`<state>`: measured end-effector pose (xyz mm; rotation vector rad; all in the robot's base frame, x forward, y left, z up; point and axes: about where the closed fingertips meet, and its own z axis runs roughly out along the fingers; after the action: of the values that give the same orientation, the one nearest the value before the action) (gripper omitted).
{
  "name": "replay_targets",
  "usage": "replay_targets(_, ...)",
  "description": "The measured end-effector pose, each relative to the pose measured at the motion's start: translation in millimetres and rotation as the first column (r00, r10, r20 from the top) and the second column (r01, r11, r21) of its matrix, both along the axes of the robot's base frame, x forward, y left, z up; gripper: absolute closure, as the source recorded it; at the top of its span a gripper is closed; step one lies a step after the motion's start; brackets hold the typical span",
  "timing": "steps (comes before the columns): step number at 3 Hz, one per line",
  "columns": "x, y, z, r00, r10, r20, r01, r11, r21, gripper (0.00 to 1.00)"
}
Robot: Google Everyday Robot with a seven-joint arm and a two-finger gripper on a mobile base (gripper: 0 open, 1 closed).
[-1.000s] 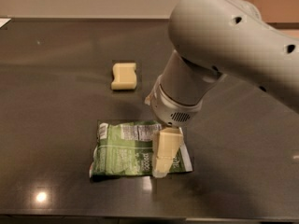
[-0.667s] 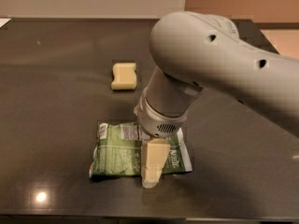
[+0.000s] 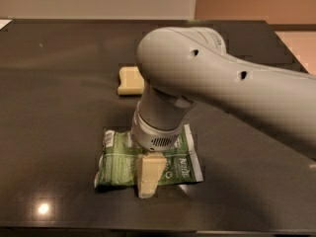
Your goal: Pick green jalapeno chip bag
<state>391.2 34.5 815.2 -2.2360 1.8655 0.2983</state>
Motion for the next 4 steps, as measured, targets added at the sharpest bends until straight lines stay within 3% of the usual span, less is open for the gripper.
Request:
replay_targets(3, -0.7, 4.3, 9.6, 0.9999, 0.008, -0.012, -0.008, 1.0, -0.004, 0.87)
replay_targets(4, -0.7, 4.3, 10.0, 0.9999, 0.008, -0.012, -0.008, 1.0, -0.004, 1.0)
